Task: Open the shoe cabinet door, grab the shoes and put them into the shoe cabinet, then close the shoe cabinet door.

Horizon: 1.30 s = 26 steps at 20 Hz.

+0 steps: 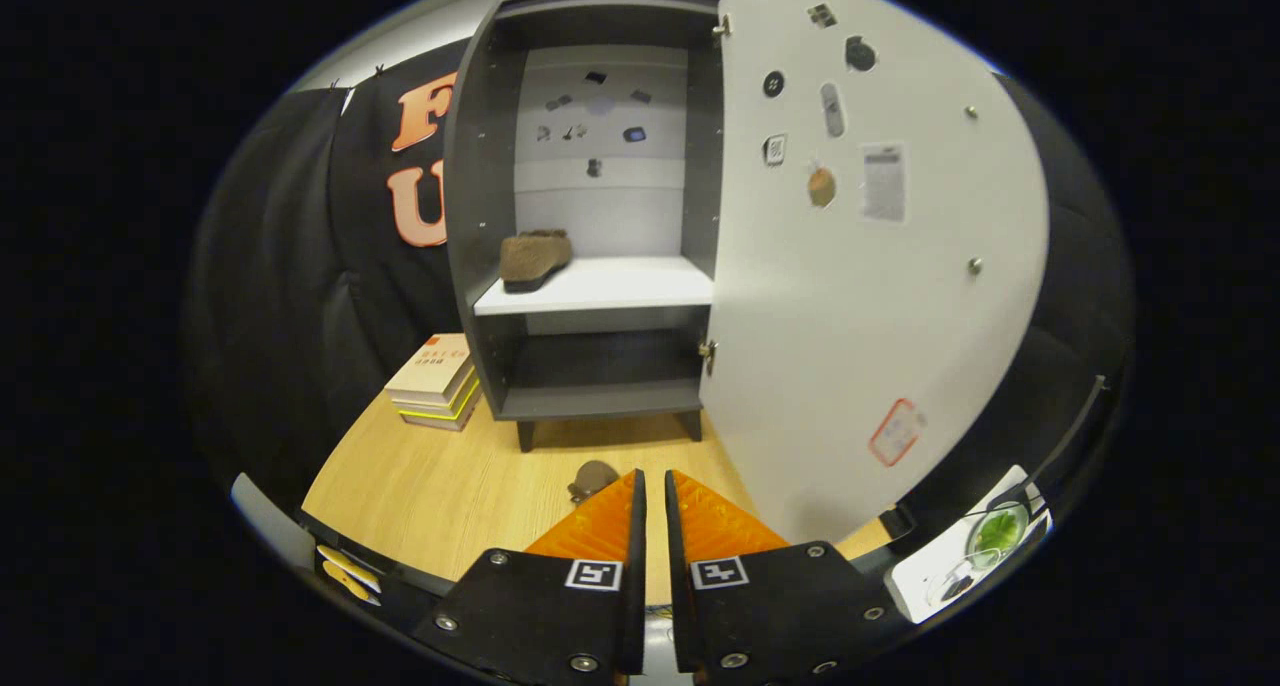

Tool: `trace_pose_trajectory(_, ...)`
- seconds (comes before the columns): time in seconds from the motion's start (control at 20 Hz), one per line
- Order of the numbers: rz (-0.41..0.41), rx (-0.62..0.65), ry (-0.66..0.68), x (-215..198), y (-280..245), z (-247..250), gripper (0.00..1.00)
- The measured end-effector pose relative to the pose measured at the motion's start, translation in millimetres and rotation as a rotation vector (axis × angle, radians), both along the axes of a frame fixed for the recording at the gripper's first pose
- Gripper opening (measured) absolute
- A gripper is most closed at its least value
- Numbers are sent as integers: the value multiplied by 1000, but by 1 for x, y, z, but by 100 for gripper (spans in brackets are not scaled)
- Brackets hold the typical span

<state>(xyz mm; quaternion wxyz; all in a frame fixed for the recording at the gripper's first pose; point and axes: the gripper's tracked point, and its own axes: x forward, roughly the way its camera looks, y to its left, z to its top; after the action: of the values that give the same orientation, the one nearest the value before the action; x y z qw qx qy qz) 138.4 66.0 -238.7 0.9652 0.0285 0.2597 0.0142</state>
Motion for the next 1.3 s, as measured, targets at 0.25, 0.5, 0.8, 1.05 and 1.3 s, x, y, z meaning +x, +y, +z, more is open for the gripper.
trace_pose_trajectory(0.25,105,32,156,13,46,-83,12)
trace_pose_trajectory(0.5,171,39,271,37,79,-154,12)
trace_pose_trajectory(0.8,200,58,383,63,94,-224,12)
trace_pose_trajectory(1.05,212,86,442,82,105,-262,13)
trace_pose_trajectory(1.3,189,112,435,119,116,-283,16)
